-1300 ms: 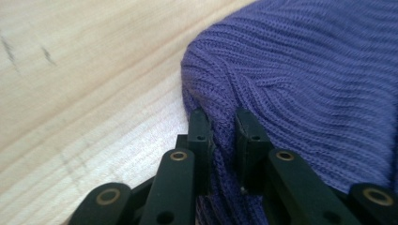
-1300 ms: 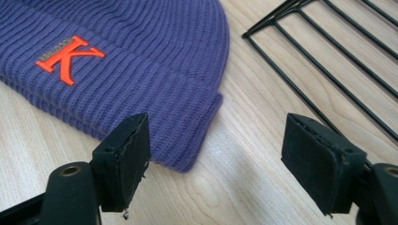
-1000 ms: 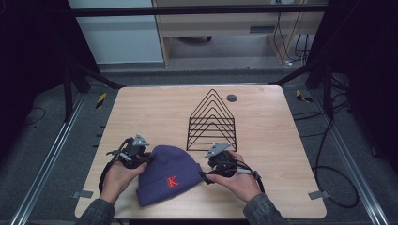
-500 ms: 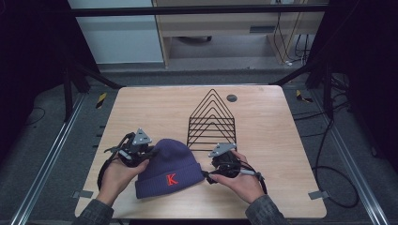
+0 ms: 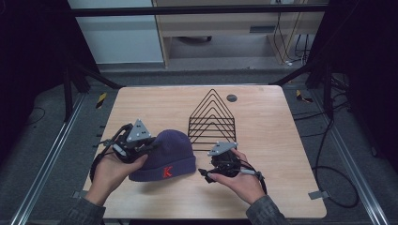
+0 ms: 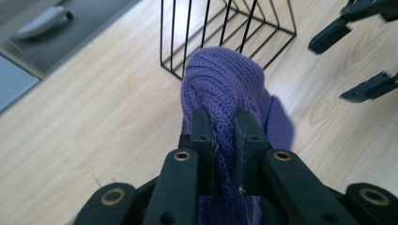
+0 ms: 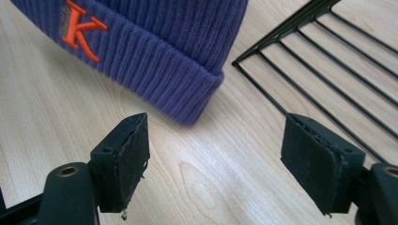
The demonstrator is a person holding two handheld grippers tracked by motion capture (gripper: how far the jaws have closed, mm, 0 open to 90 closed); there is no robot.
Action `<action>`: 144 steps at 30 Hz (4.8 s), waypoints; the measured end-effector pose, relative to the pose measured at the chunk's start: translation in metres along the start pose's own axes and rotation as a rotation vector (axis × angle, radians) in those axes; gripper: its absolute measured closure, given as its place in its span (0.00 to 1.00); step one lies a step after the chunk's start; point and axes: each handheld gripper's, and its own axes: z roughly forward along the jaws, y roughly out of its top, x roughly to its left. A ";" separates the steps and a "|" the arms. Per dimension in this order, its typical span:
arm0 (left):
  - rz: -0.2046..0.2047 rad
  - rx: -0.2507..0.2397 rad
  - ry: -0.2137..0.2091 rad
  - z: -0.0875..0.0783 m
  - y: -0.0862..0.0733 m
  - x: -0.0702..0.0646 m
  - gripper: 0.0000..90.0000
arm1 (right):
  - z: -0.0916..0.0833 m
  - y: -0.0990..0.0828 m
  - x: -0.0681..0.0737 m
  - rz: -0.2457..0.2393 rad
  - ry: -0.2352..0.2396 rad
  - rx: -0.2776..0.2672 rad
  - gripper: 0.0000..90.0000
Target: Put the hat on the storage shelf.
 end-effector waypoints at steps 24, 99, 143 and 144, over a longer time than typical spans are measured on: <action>0.066 -0.080 0.039 -0.052 0.069 0.051 0.89 | -0.028 0.049 -0.014 -0.045 -0.025 -0.064 0.28; 0.097 -0.267 -0.025 -0.039 0.163 0.062 0.88 | -0.086 0.116 -0.076 -0.059 -0.017 -0.155 0.83; 0.099 -0.251 -0.080 0.075 0.190 0.057 0.87 | -0.097 0.069 -0.133 0.033 -0.188 -0.033 0.83; 0.098 -0.249 -0.079 0.077 0.189 0.057 0.87 | -0.096 0.069 -0.133 0.036 -0.185 -0.033 0.83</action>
